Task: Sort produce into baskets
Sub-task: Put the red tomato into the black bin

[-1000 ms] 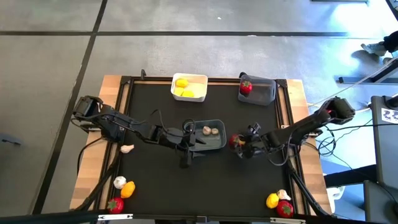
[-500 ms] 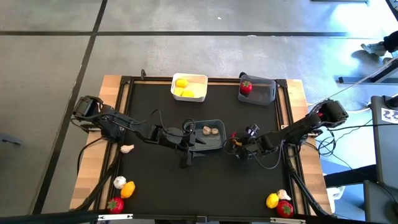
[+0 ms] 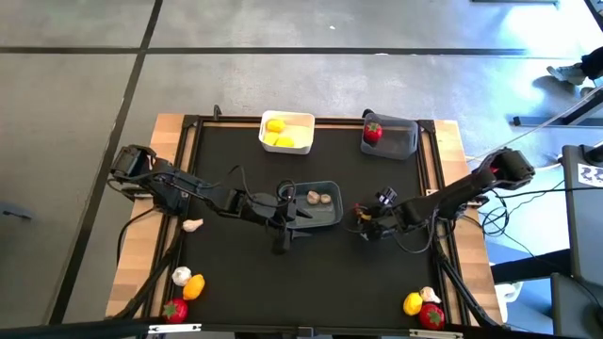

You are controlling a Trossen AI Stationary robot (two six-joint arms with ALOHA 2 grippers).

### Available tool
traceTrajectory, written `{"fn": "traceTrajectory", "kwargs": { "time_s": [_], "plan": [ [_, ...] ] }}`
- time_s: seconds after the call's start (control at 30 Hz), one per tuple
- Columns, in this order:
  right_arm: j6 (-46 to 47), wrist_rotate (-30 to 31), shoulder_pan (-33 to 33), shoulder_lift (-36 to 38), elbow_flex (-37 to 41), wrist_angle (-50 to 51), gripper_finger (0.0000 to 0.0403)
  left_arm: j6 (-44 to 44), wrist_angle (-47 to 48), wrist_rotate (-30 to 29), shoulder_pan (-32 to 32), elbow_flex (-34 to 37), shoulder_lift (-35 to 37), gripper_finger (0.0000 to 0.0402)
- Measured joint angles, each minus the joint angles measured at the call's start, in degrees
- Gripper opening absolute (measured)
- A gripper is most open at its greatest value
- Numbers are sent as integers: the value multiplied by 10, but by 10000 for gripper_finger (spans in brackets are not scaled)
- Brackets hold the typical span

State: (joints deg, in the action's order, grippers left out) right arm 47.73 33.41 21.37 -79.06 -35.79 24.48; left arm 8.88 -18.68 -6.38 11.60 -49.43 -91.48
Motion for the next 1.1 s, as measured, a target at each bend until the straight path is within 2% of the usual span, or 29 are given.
{"fn": "traceTrajectory", "kwargs": {
  "time_s": [0.3,0.6,0.77,0.9,1.1],
  "plan": [
    [6,56,-9,140,0,78,271,0,0,0,0,0,0,258],
    [-43,65,-104,268,-1,83,273,-3,0,0,0,0,0,258],
    [-96,61,-178,293,-1,61,278,-3,0,0,0,0,0,258],
    [-152,21,-251,291,-1,21,278,-3,0,0,0,0,0,258],
    [-203,8,-355,271,-2,-1,279,-4,0,0,0,0,0,258]
  ]
}}
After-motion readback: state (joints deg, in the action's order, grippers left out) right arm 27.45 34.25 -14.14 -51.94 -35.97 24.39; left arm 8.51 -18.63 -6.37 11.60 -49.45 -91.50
